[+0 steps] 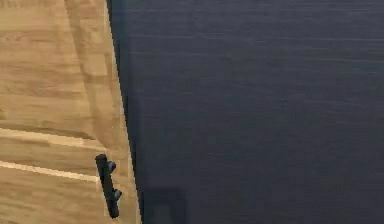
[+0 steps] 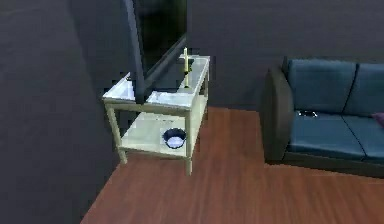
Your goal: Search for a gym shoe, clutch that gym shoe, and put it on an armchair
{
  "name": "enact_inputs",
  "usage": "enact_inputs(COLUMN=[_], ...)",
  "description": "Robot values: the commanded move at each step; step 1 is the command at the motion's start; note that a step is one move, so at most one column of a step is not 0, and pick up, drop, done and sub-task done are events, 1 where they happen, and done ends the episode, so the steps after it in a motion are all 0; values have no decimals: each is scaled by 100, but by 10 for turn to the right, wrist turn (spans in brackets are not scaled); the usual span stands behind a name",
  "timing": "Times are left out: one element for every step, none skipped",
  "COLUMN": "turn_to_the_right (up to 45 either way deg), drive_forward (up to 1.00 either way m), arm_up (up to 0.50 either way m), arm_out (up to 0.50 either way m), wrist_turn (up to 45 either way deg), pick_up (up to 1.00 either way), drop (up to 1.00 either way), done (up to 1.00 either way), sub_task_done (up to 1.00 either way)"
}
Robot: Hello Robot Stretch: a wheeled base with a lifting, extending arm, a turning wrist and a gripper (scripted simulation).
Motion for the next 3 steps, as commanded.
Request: enact_inputs(turn_to_the_right=[-450,-180,0], drive_forward=[0,0,15], arm_up=[0,0,0], arm_out=[0,0,0], wrist_turn=[0,0,0], pick_up=[0,0,0], drop=[0,0,0], done=[0,0,0], sub_task_done=[0,0,0])
